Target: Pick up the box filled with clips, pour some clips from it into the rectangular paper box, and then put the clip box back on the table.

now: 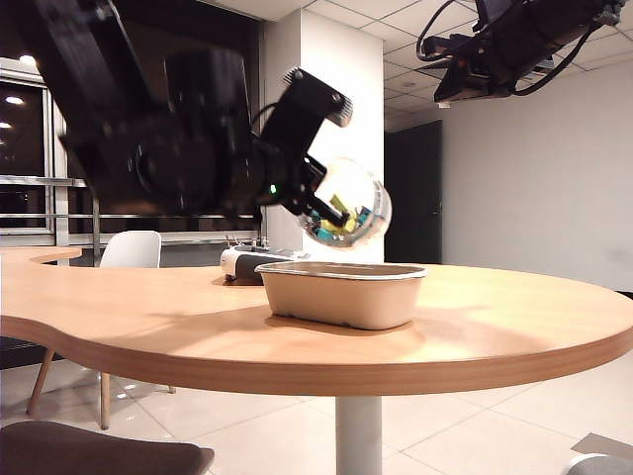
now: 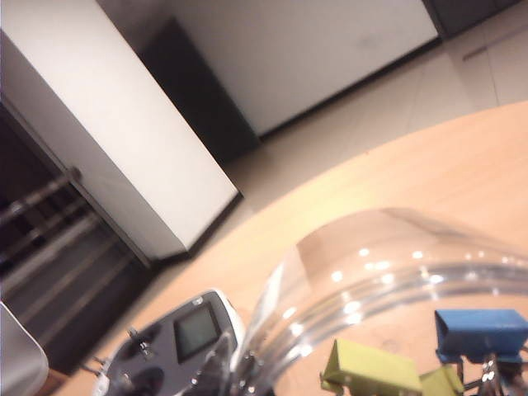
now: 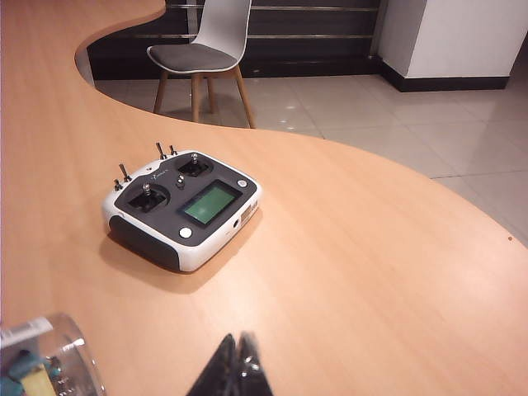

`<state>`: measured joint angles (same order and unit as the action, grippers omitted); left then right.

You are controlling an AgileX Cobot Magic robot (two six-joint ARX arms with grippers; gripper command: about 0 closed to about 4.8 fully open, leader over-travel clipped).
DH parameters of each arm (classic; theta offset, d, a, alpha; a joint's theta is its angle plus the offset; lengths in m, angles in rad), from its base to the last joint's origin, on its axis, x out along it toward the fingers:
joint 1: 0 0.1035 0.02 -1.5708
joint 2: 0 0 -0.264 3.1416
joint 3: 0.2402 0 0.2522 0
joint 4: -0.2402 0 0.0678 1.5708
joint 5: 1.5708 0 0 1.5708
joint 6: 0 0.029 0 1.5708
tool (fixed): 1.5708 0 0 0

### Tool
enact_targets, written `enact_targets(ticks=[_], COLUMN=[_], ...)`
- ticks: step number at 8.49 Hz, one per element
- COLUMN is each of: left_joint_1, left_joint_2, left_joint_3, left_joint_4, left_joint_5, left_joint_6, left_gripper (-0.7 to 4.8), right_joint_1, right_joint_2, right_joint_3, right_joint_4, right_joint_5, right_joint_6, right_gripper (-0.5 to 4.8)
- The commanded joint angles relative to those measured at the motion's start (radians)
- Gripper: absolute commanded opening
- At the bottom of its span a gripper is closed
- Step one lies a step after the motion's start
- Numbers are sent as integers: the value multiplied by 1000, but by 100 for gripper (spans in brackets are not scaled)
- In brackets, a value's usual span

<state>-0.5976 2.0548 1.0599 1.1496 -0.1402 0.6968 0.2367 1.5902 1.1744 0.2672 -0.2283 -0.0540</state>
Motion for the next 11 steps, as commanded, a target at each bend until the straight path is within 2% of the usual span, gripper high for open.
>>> enact_targets(ticks=[1,2,3,5,6,9,10,11], left_joint_1=[32,90,125,186,310,395,415,414], left_joint_2=[-221,-257,-257,-257,-254,-222,-128,-40], left_joint_3=[120,365,443,503,525,525,525,528], left_joint_4=[-636,-1221,-1375,-1502,-1624,-1705,-1741,-1706], left_joint_5=[-40,-41,-40,-40,-35,53,50,65], left_joint_6=[-304,-449,-485,-536,-608,-634,-614,-618], left_gripper=[-6,-6,-6,-6,-6,-6,-6,-6], right_joint_1=[0,1,1,1,2,3,10,10], right_joint_2=[-7,-7,-7,-7,-7,-7,-7,-7], right_joint_3=[3,3,3,3,3,3,3,3], right_joint_4=[-10,-33,-50,-58,-58,-58,-61,-61], right_joint_5=[-2,-2,-4,-22,-21,-21,-29,-29], right_joint_6=[5,7,27,29,29,29,29,28], right_gripper=[-1,-1,-1,-1,-1,-1,-1,-1])
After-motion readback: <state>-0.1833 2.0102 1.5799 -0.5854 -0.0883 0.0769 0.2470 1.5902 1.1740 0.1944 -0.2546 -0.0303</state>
